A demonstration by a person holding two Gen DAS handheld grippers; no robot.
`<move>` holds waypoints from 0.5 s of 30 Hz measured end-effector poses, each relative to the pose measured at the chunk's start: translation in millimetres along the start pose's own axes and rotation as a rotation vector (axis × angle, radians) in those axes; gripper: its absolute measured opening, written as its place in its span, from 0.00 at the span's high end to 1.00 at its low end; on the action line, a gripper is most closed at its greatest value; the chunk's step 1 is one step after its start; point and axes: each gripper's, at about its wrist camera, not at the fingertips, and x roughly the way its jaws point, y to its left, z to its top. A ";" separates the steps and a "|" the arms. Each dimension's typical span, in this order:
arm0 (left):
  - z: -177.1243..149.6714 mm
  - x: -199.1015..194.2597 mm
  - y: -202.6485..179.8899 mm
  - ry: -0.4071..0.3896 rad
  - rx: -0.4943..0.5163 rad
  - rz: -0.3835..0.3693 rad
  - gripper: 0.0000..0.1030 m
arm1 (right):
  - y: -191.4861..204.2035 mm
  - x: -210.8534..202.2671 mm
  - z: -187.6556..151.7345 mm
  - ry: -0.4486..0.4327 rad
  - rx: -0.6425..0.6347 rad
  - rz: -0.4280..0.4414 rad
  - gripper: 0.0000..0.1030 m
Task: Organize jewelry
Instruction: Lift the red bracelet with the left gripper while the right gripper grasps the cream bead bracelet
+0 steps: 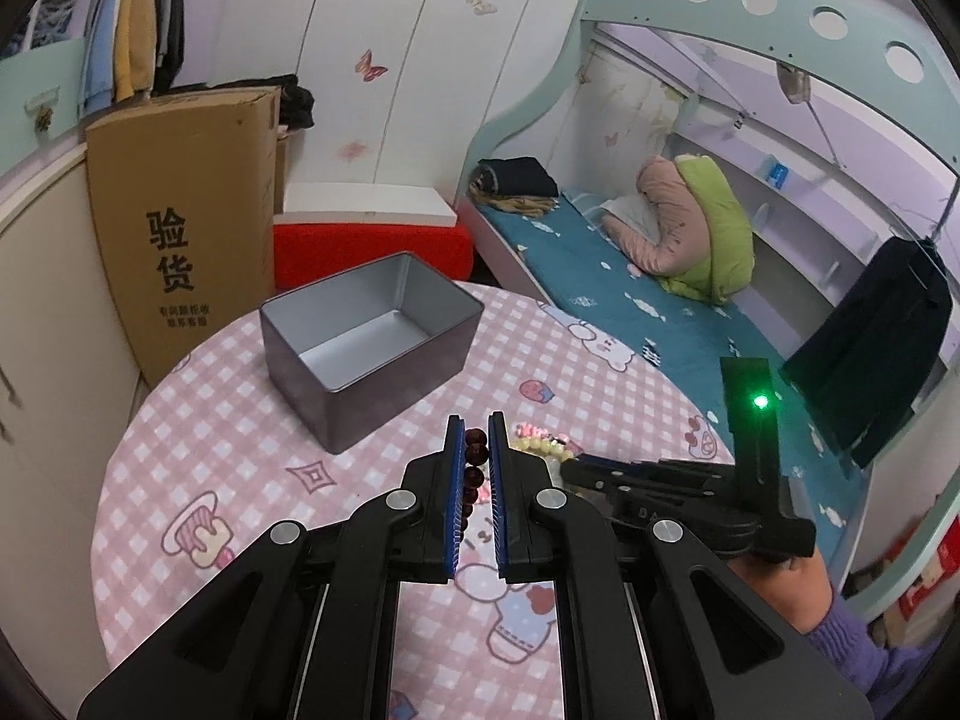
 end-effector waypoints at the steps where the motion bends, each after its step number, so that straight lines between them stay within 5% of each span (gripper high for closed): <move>1: -0.8 0.9 0.9 0.001 -0.002 0.001 0.92 | 2.3 0.0 0.1 0.002 -0.008 -0.002 0.91; 15: 14.5 -16.5 6.1 -0.027 -0.001 -0.065 0.92 | 35.4 -55.5 12.6 -0.108 -0.072 0.068 0.91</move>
